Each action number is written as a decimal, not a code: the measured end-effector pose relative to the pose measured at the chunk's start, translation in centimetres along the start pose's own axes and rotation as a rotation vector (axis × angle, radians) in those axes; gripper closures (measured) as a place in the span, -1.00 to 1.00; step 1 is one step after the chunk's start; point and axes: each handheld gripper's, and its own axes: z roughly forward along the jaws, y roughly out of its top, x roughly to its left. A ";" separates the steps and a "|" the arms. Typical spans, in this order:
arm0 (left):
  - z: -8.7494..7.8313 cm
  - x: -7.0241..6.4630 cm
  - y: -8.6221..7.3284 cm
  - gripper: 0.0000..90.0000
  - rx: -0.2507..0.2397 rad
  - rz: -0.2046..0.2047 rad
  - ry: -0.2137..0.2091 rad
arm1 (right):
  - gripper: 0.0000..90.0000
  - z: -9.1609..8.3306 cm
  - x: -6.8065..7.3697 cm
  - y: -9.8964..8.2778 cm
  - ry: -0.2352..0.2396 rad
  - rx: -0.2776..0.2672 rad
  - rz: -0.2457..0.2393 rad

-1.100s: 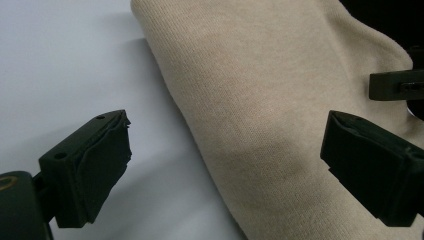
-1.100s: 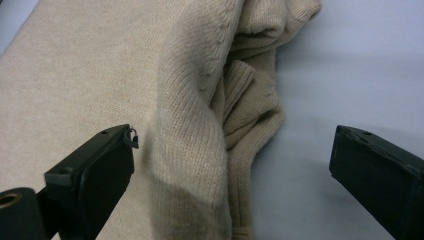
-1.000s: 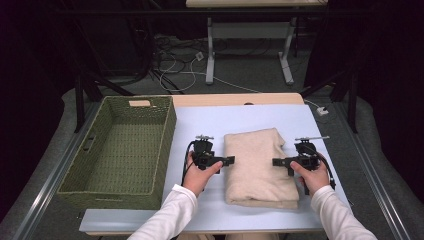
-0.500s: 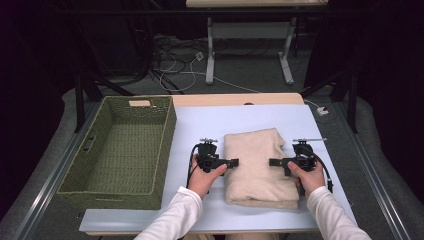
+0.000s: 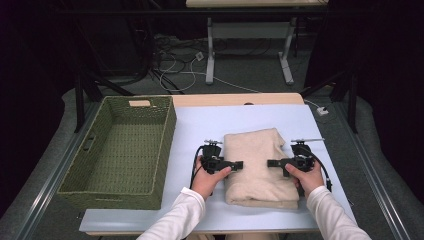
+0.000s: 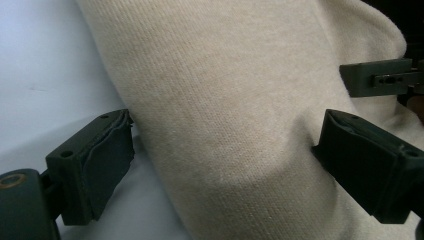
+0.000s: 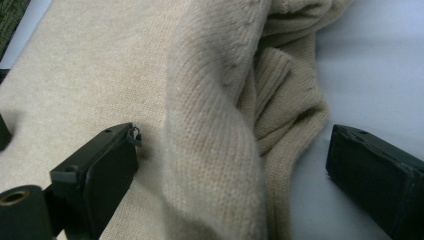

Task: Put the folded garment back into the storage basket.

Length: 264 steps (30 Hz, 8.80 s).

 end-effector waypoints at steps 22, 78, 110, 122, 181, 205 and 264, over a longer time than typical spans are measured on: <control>1.0 -0.5 -0.4 -0.80 0.026 -0.024 -0.041 | -0.21 0.0 0.3 -0.2 0.070 0.036 0.014; 0.6 -1.7 -0.1 0.09 0.011 -0.144 0.004 | 0.37 -0.2 1.4 -0.9 0.079 0.004 0.185; -0.2 -3.1 0.2 0.35 -0.068 -0.180 0.060 | 0.44 -1.4 2.2 -1.0 0.072 -0.070 0.202; -1.5 -3.1 2.0 0.36 -0.073 -0.171 0.062 | 0.45 -2.4 3.7 0.7 0.084 -0.084 0.227; -12.2 2.0 11.3 0.36 -0.070 -0.180 0.083 | 0.45 -1.7 14.8 10.6 0.086 -0.099 0.155; -18.6 5.0 11.6 0.36 -0.094 -0.214 0.079 | 0.45 -0.5 21.3 12.1 0.106 -0.092 0.150; -33.7 12.5 9.0 0.37 -0.088 -0.264 0.190 | 0.45 5.4 37.5 11.7 0.184 -0.044 0.060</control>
